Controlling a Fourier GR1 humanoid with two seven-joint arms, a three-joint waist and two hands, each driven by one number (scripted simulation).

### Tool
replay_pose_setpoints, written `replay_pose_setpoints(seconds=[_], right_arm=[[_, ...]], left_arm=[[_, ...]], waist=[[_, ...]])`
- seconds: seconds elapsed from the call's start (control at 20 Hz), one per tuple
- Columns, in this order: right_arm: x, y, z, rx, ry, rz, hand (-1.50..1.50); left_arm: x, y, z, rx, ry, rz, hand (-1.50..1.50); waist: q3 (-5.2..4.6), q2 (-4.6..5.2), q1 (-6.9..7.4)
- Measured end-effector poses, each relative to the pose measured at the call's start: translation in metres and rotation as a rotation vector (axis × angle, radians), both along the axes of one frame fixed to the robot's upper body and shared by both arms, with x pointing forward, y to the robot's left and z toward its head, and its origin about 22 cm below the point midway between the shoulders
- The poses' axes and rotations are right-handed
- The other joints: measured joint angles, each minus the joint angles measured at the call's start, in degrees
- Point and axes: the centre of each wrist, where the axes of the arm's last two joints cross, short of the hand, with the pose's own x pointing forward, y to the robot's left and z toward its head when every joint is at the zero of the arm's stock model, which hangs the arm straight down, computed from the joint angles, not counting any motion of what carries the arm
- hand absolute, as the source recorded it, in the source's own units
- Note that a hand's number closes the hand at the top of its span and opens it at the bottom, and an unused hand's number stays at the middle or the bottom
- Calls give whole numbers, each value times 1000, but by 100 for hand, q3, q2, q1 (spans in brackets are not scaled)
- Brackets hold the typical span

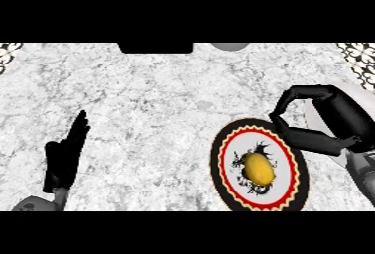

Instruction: Pick the lemon from the plate and place it in the plate

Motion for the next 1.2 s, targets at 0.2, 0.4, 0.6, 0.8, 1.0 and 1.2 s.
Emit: replay_pose_setpoints(seconds=[0.2, 0.4, 0.6, 0.8, 1.0, 1.2], right_arm=[[-18, -13, -51, 29, -22, -51, -150], [-38, -13, -101, 289, 78, 36, -150], [-45, -35, -124, 233, 75, 177, -150], [-37, -55, -112, 10, 16, 222, -150], [-25, -60, -86, -203, -37, 214, -150], [-21, -56, -59, -382, -38, 234, -150]], left_arm=[[-2, -11, -4, -47, 48, 10, 0], [-1, -15, -4, -64, 61, 7, 0], [0, -19, 0, -70, 74, -1, 0], [1, -25, 0, -69, 80, -5, 0], [0, -25, -1, -64, 86, -7, 0], [-2, -28, -3, -63, 84, -5, 0]], waist=[[52, 55, -46], [81, 93, -22], [75, 83, 53], [66, 74, 69], [58, 62, 77], [53, 54, 67]])
